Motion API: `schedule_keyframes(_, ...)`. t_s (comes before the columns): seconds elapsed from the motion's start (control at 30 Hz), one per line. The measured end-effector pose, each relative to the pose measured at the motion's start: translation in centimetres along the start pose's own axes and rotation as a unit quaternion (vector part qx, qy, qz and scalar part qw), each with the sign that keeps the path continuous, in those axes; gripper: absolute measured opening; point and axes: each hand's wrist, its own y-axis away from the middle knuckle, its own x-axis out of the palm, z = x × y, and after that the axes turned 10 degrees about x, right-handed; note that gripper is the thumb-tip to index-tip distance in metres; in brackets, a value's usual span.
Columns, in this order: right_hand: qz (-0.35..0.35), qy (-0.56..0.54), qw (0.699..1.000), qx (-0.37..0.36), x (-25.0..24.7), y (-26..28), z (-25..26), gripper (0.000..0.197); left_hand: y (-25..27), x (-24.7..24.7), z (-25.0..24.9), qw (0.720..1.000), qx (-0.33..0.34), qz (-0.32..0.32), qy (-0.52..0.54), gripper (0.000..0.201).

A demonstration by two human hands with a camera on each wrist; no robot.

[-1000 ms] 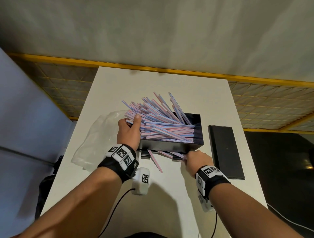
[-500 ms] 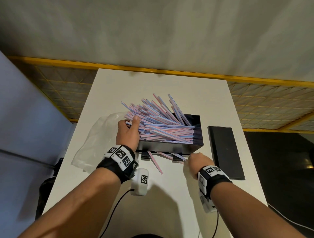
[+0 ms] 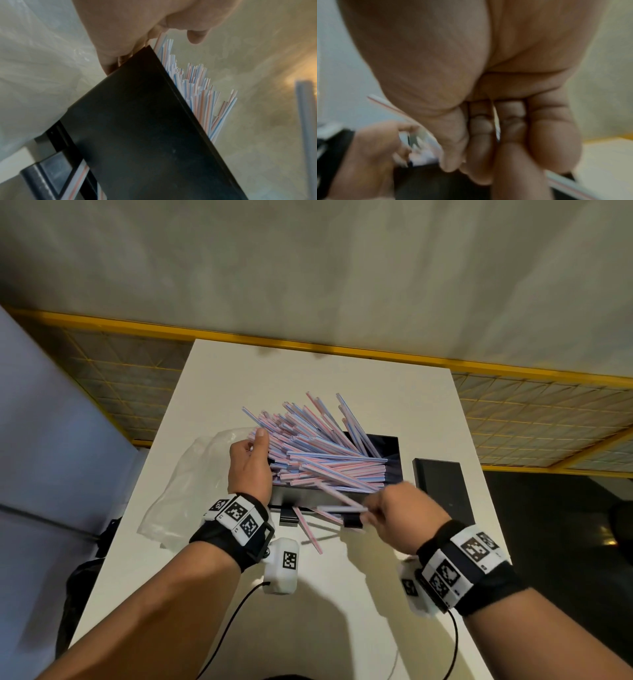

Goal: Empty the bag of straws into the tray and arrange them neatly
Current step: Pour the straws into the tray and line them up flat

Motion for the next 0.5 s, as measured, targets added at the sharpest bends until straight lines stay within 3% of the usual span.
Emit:
schedule_keyframes(0.13, -0.127, -0.014, 0.991, -0.035, -5.1, 0.8, 2.8, 0.032, -0.1, -0.2, -0.4, 1.000, 0.007, -0.008, 0.014, 0.064)
schedule_keyframes(0.23, -0.179, -0.047, 0.982, -0.043, -6.7, -0.1, 4.0, 0.028, -0.2, -0.2, -0.6, 1.000, 0.016, -0.007, 0.018, 0.075)
schedule_keyframes(0.37, -0.112, -0.034, 0.993, -0.004, -4.1, -3.2, 4.8, 0.030, -0.2, -0.1, -0.8, 0.999, 0.024, -0.009, 0.026, 0.066)
schedule_keyframes(0.43, -0.071, -0.005, 0.997, 0.039, -2.4, -4.0, 4.8, 0.012, 0.1, 0.0, -0.7, 0.999, 0.040, -0.009, 0.027, 0.059)
schedule_keyframes(0.47, -0.073, -0.005, 0.996, 0.054, -1.9, -3.9, 4.7, 0.006, 0.3, 0.0, -0.7, 0.999, 0.046, -0.015, 0.021, 0.055)
schedule_keyframes(0.5, -0.093, -0.011, 0.994, 0.056, -1.6, -3.6, 4.5, 0.016, 0.6, -0.1, -0.8, 0.999, 0.049, -0.019, 0.011, 0.055)
